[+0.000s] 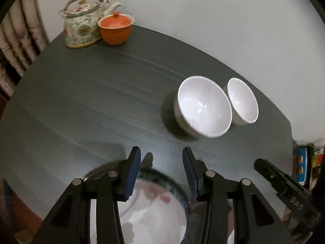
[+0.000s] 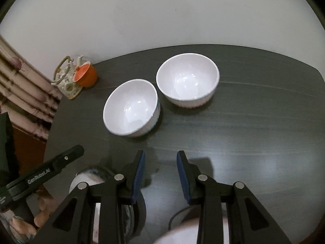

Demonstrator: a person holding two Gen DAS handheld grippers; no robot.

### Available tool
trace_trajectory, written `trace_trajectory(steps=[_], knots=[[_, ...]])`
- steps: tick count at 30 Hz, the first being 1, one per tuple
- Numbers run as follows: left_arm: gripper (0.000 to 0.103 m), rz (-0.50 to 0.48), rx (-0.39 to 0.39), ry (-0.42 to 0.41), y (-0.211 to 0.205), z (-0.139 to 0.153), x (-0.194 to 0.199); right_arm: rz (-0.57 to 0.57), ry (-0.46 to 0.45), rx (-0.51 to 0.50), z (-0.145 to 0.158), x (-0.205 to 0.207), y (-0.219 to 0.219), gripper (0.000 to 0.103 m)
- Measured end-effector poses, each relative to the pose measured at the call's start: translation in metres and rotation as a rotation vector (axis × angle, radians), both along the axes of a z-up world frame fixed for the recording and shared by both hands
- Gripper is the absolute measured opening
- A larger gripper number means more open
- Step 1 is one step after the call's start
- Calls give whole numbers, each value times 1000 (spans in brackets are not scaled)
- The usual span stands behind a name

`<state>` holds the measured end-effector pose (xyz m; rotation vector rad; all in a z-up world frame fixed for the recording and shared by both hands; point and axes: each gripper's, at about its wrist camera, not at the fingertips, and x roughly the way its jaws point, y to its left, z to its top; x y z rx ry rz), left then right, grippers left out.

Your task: Organize plates and bowls

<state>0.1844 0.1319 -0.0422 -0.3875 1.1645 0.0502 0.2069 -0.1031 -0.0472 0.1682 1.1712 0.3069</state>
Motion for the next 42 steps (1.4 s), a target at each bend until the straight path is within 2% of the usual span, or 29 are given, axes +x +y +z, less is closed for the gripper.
trace_trajectory(steps=[5, 8, 15, 19, 23, 26, 30, 36, 42], knots=[[39, -6, -21, 14, 6, -9, 33, -10, 54, 55, -16, 31, 14, 33], [39, -5, -62, 14, 9, -12, 48, -29, 73, 69, -22, 47, 22, 33], [39, -15, -107, 33, 8, -28, 78, -61, 122, 28, -45, 72, 34, 33], [39, -21, -93, 48, 3, -38, 85, -72, 126, 4, -53, 78, 41, 33], [33, -25, -97, 64, -2, -48, 88, -67, 131, -4, -59, 82, 50, 24], [24, -23, -109, 75, -3, -54, 90, -64, 126, -16, -62, 85, 55, 16], [11, -38, -137, 64, -9, -56, 91, -75, 127, -6, -63, 87, 54, 15], [10, -41, -97, 50, -21, -51, 79, -74, 138, 10, -61, 75, 44, 14], [10, -42, -28, 11, -32, -26, 47, -59, 126, 42, -46, 49, 43, 14]])
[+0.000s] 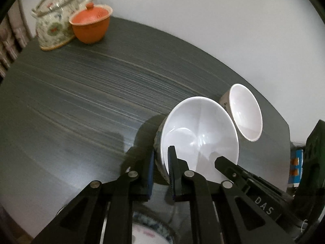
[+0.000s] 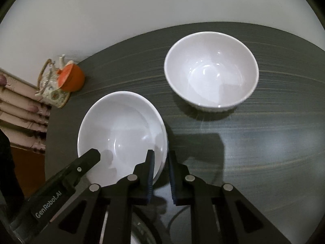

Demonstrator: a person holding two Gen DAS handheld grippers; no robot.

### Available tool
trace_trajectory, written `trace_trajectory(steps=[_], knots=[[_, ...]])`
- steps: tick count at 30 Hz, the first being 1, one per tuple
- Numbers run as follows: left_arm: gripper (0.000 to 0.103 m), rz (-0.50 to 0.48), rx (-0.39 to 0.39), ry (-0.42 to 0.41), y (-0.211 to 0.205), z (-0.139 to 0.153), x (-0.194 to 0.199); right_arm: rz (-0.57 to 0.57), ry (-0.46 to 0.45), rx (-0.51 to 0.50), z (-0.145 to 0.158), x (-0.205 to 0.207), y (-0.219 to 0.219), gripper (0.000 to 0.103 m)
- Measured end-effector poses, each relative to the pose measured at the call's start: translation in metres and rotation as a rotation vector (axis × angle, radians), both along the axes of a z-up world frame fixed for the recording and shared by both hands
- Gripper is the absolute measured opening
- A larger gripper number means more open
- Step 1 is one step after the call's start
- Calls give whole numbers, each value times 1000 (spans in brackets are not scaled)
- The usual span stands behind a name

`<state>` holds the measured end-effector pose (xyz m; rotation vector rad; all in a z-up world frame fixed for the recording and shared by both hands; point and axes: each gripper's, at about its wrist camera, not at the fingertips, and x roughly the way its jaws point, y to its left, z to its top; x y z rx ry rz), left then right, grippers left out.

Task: Organize plates and bowls
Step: 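Lift the white bowl with the right gripper and lower it into the pink-rimmed bowl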

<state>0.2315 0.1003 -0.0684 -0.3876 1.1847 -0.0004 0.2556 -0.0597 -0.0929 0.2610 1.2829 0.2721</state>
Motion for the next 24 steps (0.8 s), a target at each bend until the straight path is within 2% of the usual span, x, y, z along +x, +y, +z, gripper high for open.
trace_trajectory(steps=[9, 13, 16, 24], knots=[[11, 3, 76, -80, -5, 48, -60, 17, -64, 48, 42, -52, -12, 14], [12, -4, 79, -112, -14, 68, -85, 25, -98, 49, 61, -75, -21, 14], [12, -15, 70, -132, -20, 75, -101, 28, -116, 51, 72, -93, -32, 14], [12, -75, 86, -161, -67, 92, -140, -1, -173, 19, 89, -143, -77, 14]])
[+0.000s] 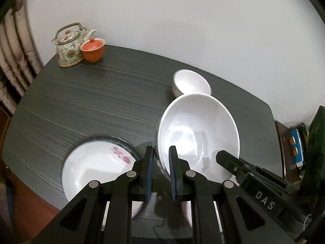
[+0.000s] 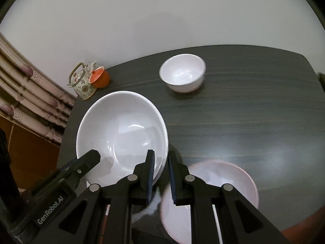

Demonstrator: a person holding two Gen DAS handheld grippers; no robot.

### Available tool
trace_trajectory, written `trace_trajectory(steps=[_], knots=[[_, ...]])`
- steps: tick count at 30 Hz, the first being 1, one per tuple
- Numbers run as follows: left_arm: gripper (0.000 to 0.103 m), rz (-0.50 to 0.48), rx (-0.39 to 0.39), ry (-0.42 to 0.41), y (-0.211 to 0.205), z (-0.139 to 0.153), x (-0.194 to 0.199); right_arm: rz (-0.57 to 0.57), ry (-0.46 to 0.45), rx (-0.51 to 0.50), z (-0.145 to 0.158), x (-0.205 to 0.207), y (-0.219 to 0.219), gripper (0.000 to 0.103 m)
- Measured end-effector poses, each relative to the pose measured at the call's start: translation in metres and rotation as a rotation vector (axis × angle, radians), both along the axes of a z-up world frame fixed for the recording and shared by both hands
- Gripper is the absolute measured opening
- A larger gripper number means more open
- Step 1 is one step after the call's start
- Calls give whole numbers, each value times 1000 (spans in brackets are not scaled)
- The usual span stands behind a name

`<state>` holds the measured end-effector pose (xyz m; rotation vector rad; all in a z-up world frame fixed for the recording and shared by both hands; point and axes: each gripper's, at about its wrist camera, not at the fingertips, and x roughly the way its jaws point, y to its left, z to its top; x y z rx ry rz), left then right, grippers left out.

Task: Organize plates and bowls
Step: 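Lift the white bowl with the right gripper and lower it into the pink-rimmed bowl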

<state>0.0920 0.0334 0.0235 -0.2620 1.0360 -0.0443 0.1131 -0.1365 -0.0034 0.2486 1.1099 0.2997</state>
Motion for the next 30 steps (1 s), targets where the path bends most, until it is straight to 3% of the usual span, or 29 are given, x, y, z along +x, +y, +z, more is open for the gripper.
trace_trajectory(steps=[12, 30], knots=[[12, -118, -11, 69, -65, -19, -24, -112, 6, -19, -8, -44, -67, 14], [12, -173, 19, 177, -93, -52, -33, -143, 94, -48, -48, -58, -87, 14]])
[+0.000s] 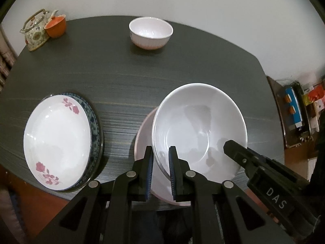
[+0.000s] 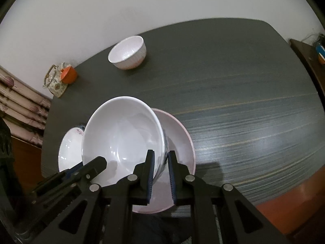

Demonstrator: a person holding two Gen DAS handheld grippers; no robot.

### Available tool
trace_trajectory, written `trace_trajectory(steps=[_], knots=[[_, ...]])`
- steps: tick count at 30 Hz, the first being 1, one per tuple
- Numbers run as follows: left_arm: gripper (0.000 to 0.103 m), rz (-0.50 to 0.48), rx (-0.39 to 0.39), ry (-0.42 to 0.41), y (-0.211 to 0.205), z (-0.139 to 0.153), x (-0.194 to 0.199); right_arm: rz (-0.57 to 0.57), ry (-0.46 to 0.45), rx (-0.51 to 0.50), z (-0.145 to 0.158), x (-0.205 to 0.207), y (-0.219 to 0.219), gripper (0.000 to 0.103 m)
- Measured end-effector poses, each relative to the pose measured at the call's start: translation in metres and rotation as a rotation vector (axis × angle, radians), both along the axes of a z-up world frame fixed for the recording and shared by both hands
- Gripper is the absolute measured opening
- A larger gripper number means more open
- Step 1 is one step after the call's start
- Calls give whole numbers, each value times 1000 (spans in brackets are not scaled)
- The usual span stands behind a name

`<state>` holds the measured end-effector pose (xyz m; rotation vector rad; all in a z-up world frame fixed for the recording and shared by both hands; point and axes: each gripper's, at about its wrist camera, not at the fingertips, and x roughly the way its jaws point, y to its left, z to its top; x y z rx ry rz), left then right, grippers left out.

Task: Organize plates and bowls
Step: 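Lift the white bowl with the right gripper and lower it into the pink-rimmed bowl, then open the right gripper and withdraw it from the nested bowls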

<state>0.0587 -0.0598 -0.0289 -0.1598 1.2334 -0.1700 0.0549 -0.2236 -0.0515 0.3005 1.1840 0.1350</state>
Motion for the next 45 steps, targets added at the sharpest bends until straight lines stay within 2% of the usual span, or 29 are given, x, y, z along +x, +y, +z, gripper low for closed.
trace_trajectory(steps=[7, 22, 45], knots=[[12, -13, 32, 31, -8, -15, 5, 0, 35, -16, -16, 2, 2, 15], [12, -30, 66, 75, -14, -36, 12, 3, 76, -35, -31, 7, 6, 16], [15, -35, 86, 87, -22, -41, 14, -3, 90, -43, -32, 12, 5, 18]])
